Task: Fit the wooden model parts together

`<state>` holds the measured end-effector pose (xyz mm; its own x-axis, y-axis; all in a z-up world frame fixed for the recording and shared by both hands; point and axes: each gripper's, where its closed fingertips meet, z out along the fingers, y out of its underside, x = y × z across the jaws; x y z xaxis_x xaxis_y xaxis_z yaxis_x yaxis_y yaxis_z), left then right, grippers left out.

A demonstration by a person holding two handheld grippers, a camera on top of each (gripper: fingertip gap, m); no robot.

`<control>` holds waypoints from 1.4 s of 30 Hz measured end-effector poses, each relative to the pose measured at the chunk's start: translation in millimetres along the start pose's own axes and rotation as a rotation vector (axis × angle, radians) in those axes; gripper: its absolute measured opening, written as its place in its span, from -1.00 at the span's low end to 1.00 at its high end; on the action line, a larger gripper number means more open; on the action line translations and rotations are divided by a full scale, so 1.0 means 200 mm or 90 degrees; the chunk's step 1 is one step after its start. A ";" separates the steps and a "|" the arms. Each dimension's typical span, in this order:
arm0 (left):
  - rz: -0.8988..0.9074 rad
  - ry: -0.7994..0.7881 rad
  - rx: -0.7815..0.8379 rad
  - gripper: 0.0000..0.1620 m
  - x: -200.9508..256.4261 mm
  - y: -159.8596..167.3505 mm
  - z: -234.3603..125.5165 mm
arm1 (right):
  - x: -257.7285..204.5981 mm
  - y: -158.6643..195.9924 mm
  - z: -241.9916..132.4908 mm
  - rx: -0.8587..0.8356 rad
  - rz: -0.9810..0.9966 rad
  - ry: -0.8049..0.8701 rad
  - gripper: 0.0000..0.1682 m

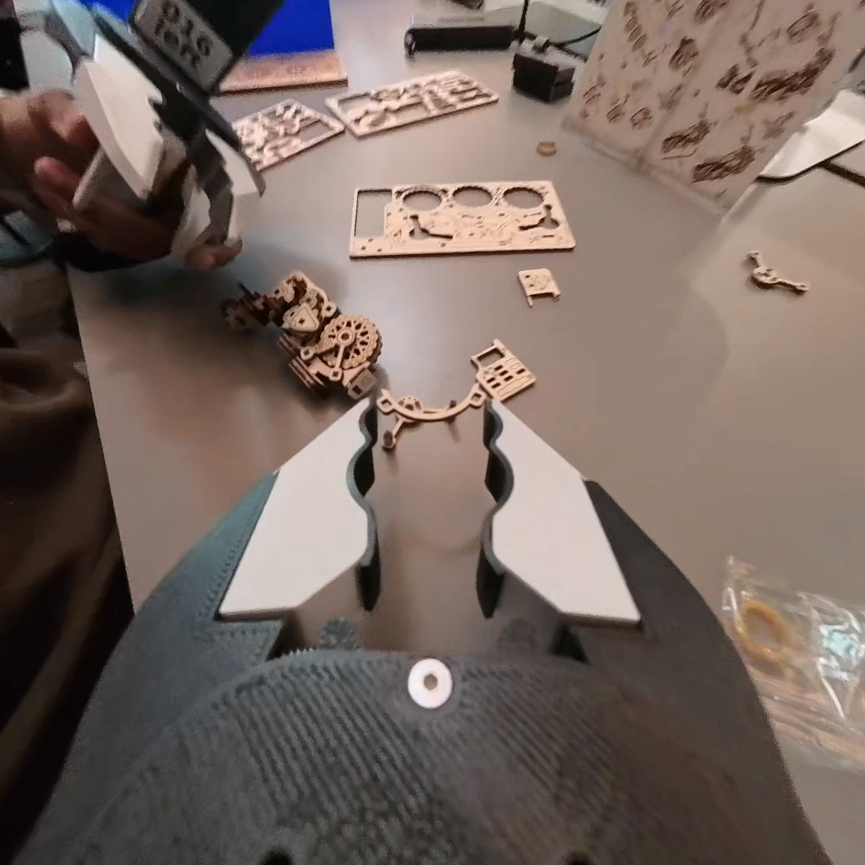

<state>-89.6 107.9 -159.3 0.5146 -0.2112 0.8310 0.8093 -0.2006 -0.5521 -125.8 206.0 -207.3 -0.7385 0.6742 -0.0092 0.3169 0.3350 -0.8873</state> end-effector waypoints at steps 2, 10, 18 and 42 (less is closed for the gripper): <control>0.010 -0.004 -0.011 -0.75 0.00 0.01 0.01 | -0.02 0.03 0.03 -0.031 -0.026 -0.016 -0.47; 0.014 -0.002 -0.018 -0.79 0.00 0.02 0.02 | -0.05 0.06 0.09 -0.070 -0.068 -0.065 -0.47; 0.010 -0.003 -0.029 -0.79 -0.02 0.03 0.03 | -0.06 0.08 0.10 -0.089 -0.084 -0.097 -0.47; 0.012 -0.003 -0.037 -0.79 -0.02 0.03 0.04 | -0.06 0.09 0.12 -0.106 -0.093 -0.114 -0.47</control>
<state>-84.3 115.4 -166.6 0.5309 -0.2110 0.8207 0.7819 -0.2514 -0.5704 -125.7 188.4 -233.8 -0.8721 0.4889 0.0194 0.2817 0.5341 -0.7971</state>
